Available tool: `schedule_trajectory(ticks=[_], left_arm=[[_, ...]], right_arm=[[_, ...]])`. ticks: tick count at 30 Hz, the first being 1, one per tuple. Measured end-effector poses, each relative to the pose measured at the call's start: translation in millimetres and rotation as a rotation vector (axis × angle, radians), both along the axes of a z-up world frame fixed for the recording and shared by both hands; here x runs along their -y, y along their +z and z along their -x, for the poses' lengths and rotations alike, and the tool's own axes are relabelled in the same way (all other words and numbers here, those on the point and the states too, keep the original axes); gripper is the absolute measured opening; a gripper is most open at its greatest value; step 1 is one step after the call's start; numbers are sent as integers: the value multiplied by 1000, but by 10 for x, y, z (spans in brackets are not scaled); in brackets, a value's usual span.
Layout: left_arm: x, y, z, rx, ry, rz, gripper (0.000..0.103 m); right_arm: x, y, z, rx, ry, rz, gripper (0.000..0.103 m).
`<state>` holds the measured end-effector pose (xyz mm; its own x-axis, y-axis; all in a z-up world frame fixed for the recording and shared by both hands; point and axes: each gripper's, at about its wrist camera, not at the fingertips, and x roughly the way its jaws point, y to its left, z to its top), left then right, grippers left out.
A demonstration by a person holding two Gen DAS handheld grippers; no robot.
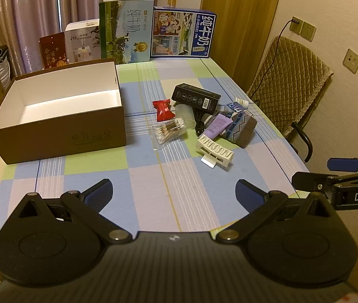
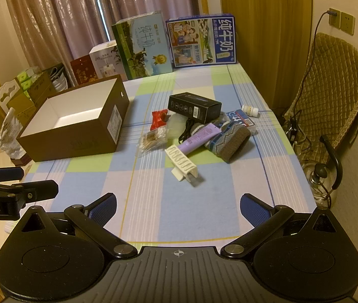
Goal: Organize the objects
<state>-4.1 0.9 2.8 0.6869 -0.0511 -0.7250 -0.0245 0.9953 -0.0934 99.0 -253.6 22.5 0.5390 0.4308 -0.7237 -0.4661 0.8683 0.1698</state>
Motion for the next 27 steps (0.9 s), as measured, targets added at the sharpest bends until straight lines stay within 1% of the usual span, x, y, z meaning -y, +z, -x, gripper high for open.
schedule_trajectory(ticks=[10,21,27], left_arm=[[49,-47,-57,-6,-4,2,102],[19,-75,-112,-14,12,6,102],[-6,-88,-150,-22,18,11,102]], right_arm=[[-5,-3,-15,0,2,2,101],[-6,-3,-30,0,3,2,101],[-25,-39,-115,-7,7,3,101]])
